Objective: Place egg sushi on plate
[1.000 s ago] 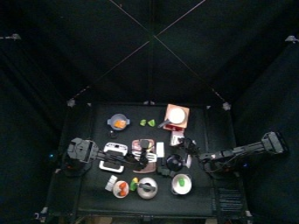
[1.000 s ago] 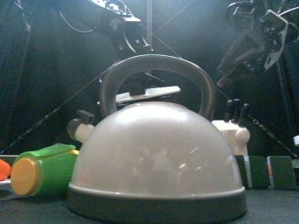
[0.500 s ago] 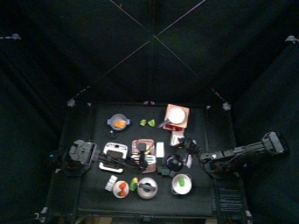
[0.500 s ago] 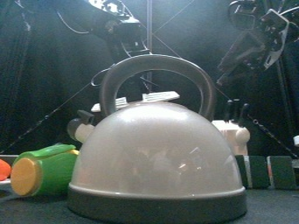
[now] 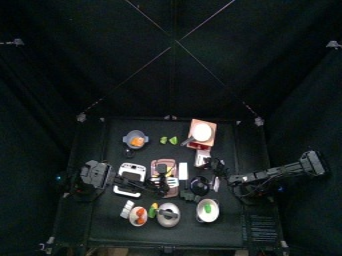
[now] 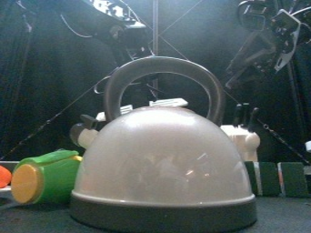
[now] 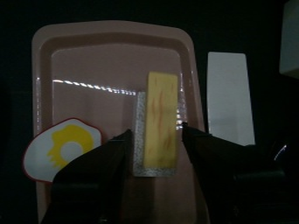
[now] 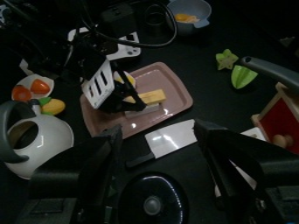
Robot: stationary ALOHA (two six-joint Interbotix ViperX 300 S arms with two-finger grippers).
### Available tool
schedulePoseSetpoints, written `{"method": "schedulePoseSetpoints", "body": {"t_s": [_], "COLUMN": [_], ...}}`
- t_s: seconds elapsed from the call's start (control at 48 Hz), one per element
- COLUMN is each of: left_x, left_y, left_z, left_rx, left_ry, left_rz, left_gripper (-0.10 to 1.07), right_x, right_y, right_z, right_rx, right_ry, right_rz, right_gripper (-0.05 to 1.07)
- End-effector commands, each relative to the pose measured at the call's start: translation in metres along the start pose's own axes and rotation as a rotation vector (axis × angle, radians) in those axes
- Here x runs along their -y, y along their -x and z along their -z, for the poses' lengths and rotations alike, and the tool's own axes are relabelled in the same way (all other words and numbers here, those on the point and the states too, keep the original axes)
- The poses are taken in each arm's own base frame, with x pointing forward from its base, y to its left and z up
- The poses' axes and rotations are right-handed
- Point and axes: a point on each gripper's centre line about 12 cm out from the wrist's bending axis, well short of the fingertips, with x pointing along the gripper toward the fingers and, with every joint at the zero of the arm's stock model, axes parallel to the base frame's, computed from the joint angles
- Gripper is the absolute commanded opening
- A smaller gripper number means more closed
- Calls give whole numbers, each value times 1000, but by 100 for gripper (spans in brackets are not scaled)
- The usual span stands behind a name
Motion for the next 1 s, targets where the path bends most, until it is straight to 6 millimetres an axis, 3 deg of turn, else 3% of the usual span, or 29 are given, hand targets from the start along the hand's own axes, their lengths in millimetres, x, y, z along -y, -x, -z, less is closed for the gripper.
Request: {"method": "schedulePoseSetpoints", "body": {"t_s": [0.0, 0.208, 0.979], "left_x": [7, 8, 4], "left_y": [10, 11, 21], "left_z": [-9, -11, -26], "left_rx": [4, 6, 46], "left_ry": [20, 19, -10], "left_rz": [32, 39, 65], "left_gripper": [88, 93, 93], "right_x": [-2, -2, -2], "right_y": [2, 2, 2], "right_z": [-7, -7, -7], "right_rx": [19, 19, 22], "right_ry": [0, 2, 9], "right_rz": [-10, -11, -9], "right_gripper": [96, 97, 96]}}
